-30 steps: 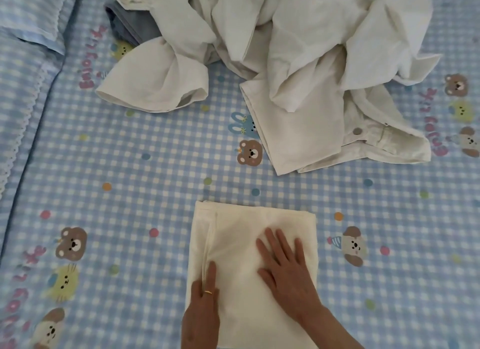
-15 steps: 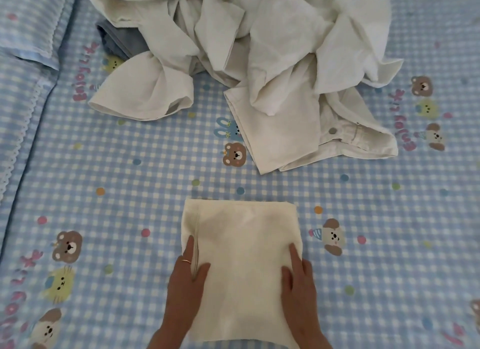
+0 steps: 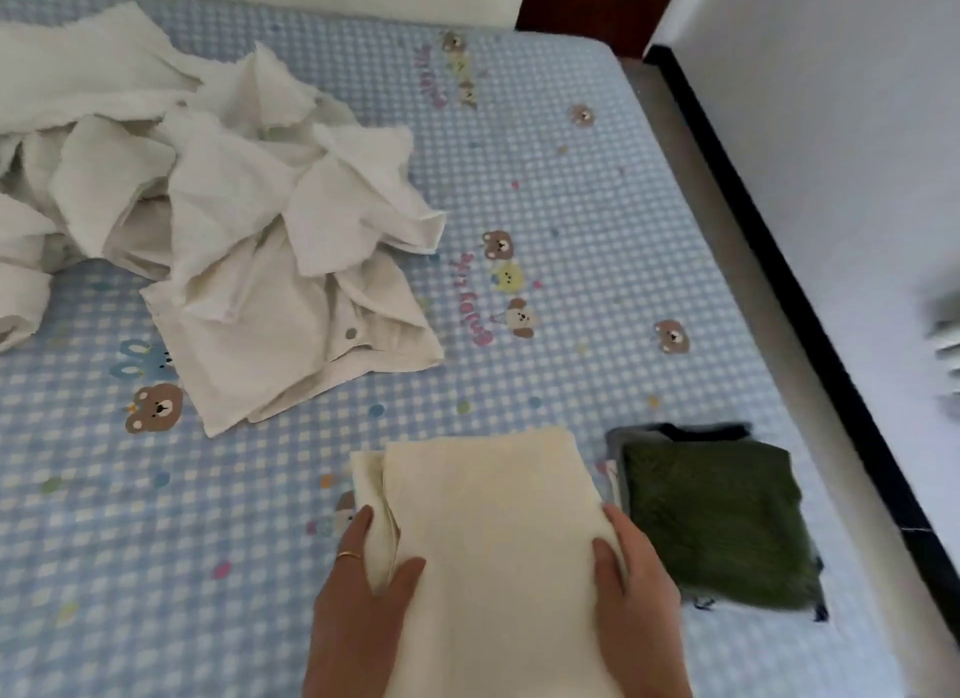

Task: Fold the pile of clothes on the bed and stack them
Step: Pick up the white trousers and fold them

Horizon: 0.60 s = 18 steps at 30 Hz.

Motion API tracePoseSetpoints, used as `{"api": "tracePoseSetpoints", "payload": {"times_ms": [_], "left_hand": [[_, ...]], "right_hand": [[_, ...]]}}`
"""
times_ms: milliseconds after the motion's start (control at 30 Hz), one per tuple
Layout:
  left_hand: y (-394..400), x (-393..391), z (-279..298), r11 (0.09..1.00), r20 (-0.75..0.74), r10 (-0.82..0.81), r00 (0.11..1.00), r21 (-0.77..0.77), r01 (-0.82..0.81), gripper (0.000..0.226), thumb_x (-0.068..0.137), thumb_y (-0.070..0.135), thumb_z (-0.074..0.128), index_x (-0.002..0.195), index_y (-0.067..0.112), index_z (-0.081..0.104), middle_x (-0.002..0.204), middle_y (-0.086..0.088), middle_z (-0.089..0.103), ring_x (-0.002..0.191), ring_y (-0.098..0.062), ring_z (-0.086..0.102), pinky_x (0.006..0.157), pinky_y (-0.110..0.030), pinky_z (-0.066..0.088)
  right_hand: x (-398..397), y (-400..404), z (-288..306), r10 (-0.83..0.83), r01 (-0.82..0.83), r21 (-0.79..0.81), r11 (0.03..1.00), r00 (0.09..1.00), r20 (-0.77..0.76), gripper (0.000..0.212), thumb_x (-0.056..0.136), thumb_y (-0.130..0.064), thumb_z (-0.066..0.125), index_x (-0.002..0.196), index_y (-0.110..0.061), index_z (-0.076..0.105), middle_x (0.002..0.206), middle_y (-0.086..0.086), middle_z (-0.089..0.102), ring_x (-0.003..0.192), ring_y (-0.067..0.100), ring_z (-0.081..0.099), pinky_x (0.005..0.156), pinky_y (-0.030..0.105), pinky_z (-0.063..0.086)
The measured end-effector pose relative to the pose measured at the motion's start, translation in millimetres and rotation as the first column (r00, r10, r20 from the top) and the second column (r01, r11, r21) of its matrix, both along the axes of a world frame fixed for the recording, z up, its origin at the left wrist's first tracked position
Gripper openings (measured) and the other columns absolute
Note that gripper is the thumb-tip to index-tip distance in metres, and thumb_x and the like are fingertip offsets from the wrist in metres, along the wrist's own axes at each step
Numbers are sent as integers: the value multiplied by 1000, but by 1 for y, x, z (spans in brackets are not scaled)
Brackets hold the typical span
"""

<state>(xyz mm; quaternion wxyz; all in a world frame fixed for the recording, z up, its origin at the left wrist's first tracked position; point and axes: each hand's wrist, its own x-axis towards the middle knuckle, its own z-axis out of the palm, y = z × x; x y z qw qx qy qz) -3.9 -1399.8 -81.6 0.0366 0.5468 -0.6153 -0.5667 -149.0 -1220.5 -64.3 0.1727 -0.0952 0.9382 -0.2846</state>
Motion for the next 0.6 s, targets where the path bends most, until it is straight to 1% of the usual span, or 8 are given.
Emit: {"api": "tracePoseSetpoints", "payload": {"times_ms": [67, 133, 267, 333, 400, 467, 533, 600], "left_hand": [[46, -61, 7, 1000, -83, -16, 996, 2, 16, 72, 78, 18, 75, 139, 31, 40, 119, 3, 54, 104, -20, 53, 84, -25, 36], [89, -115, 10, 999, -168, -30, 985, 12, 32, 71, 79, 21, 73, 139, 36, 38, 115, 12, 50, 103, -12, 51, 87, -25, 38], [162, -204, -8, 997, -227, -55, 972, 48, 67, 70, 81, 27, 71, 139, 40, 36, 118, 11, 56, 102, -13, 58, 87, -29, 45], [192, -233, -31, 996, -194, -67, 979, 52, 78, 69, 82, 23, 71, 140, 34, 37, 128, 3, 56, 111, -18, 57, 96, -35, 45], [213, -247, -58, 993, -116, -86, 989, 67, 95, 69, 84, 20, 68, 143, 30, 34, 139, -1, 49, 122, -21, 51, 107, -35, 37], [225, -248, -78, 987, -32, -149, 988, 51, 150, 69, 87, 18, 64, 146, 28, 29, 148, -1, 39, 129, -19, 44, 111, -31, 28], [229, -242, -86, 973, 45, -229, 972, 20, 228, 70, 89, 19, 61, 147, 27, 24, 149, -4, 32, 125, -18, 45, 111, -39, 29], [228, -238, -85, 915, 177, -340, 924, -166, 368, 74, 86, 25, 64, 147, 26, 22, 147, -11, 31, 117, -20, 47, 104, -51, 38]], "right_hand": [[-54, 51, 18, -64, 62, -31, 998, 996, -65, 40, 94, -13, 54, 134, -17, 52, 129, -1, 58, 119, 20, 52, 95, 25, 35], [-103, 95, 28, -124, 121, -46, 992, 988, -95, 39, 95, -17, 52, 134, -23, 51, 126, -4, 58, 117, 17, 52, 97, 29, 37], [-183, 171, 11, -198, 194, -39, 980, 961, -194, 40, 95, -14, 51, 133, -24, 51, 126, -4, 59, 115, 18, 54, 94, 31, 39], [-211, 200, -14, -206, 208, -15, 978, 955, -215, 40, 95, -12, 50, 133, -21, 51, 125, -3, 59, 114, 20, 55, 91, 28, 38], [-228, 222, -45, -204, 211, 23, 977, 963, -176, 40, 95, -10, 50, 134, -19, 51, 126, 1, 59, 113, 22, 55, 90, 27, 38], [-235, 235, -68, -197, 205, 84, 975, 976, -95, 41, 95, -9, 49, 135, -17, 49, 131, 5, 57, 117, 24, 53, 93, 30, 37], [-238, 241, -78, -177, 187, 172, 967, 982, -72, 43, 95, -11, 49, 137, -17, 46, 134, 8, 52, 118, 28, 51, 94, 37, 40], [-238, 236, -80, -93, 141, 256, 956, 977, -191, 46, 93, -14, 52, 138, -13, 44, 136, 13, 49, 117, 34, 49, 91, 46, 44]]}}
